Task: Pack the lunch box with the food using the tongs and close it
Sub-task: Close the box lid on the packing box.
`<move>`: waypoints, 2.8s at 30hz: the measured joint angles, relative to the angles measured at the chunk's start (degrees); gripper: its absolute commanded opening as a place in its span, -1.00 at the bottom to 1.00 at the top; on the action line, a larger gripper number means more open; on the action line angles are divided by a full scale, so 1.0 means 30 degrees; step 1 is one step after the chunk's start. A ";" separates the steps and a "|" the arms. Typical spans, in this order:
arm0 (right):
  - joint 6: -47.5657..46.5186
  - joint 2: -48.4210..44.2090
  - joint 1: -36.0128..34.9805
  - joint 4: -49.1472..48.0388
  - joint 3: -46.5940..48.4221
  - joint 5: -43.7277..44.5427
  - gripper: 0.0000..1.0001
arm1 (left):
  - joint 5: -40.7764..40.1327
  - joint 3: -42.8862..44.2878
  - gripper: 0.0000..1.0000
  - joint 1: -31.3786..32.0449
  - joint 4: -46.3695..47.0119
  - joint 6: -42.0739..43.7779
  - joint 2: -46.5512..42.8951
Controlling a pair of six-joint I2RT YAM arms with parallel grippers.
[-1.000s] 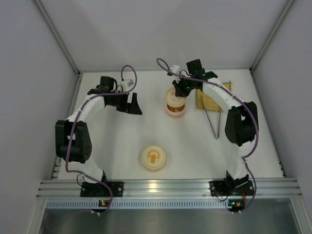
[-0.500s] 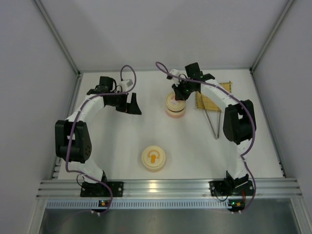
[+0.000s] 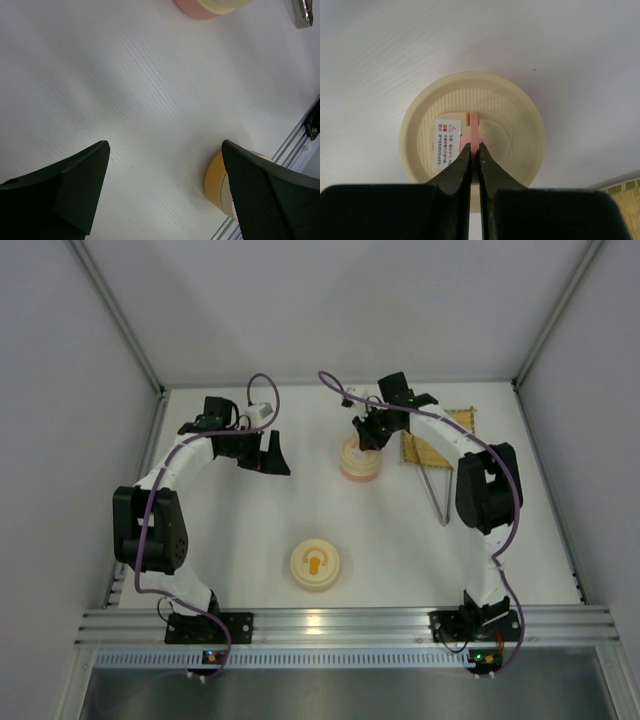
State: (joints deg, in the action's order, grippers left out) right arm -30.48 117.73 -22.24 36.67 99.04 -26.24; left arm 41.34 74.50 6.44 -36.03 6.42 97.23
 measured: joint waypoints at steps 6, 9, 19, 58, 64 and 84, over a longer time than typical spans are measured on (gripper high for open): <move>0.0000 0.0372 0.0000 0.0022 -0.0022 0.0000 -1.00 | 0.0000 0.0000 0.97 -0.0044 -0.0015 0.0095 0.0000; 0.0000 0.0379 0.0000 0.0015 -0.0022 -0.0015 -1.00 | 0.0000 0.0000 0.96 -0.0066 -0.0036 0.0138 0.0000; -0.0015 0.0240 -0.0408 -0.0532 -0.0576 0.0160 -1.00 | 0.0015 0.0000 0.96 -0.0219 -0.0058 0.0270 0.0000; 0.6404 -0.5406 -0.5982 -0.8735 -1.0440 0.2994 -1.00 | 0.0240 -0.0306 0.96 -0.0364 -0.0109 -0.0342 -0.0335; 0.8684 -0.5625 -0.6419 -0.9821 -1.1023 0.4350 -1.00 | 0.0109 -0.0415 0.97 -0.0605 0.0036 -0.0714 -0.0765; 1.6626 -0.5224 -0.9020 -1.1832 -1.1336 1.0936 -1.00 | 0.0124 -0.3504 0.33 -0.0758 0.1464 -0.1792 -0.2601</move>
State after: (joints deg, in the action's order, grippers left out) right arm 19.40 102.06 -49.30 1.17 65.04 6.57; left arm 41.71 63.99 4.16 -31.64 1.04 89.43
